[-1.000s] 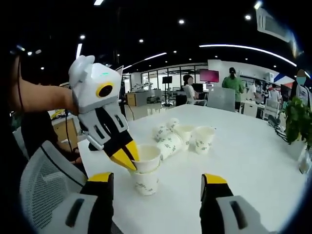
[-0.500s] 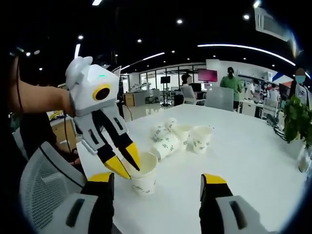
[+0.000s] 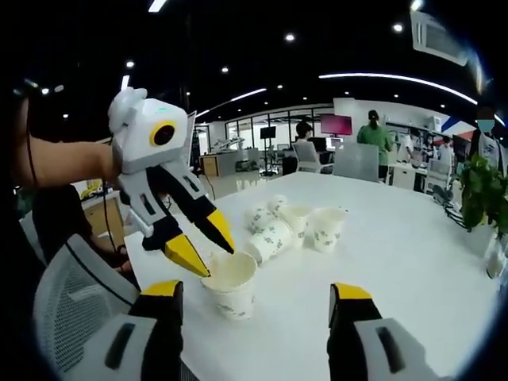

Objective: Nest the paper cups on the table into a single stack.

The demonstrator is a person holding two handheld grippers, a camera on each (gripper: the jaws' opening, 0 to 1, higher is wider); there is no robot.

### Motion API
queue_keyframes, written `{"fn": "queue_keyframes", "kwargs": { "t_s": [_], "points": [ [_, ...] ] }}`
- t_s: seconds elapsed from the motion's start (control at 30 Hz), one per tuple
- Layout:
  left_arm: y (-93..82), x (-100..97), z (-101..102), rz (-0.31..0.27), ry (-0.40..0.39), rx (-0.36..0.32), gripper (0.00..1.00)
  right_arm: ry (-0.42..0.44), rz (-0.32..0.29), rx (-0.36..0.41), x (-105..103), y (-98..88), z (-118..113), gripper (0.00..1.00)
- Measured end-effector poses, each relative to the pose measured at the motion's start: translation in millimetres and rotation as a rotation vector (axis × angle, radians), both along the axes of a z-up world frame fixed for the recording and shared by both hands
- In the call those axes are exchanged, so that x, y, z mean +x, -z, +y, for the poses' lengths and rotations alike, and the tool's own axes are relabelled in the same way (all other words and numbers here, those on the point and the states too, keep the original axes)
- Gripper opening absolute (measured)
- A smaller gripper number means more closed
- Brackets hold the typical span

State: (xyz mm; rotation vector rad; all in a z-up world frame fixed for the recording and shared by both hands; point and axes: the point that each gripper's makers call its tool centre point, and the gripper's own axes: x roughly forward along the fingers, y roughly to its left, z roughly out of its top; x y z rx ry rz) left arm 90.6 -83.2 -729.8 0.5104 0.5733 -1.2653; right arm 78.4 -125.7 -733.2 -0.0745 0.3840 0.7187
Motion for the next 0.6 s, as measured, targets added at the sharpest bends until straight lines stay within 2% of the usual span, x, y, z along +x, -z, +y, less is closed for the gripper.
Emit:
{"fn": "queue_keyframes", "kwargs": {
  "t_s": [0.2, 0.3, 0.6],
  "points": [
    [-16.0, 16.0, 7, -0.005, -0.092, -0.075, 0.32, -0.008, -0.005, -0.004, -1, 0.5, -2, 0.82],
    [-22.5, 28.1, 16, -0.019, -0.149, -0.104, 0.38, -0.013, -0.008, -0.007, -2, -0.2, -3, 0.85],
    [-38.6, 64.5, 39, -0.03, -0.306, -0.201, 0.49, -0.004, -0.007, -0.01, -4, 0.8, -10, 0.95]
  ]
}}
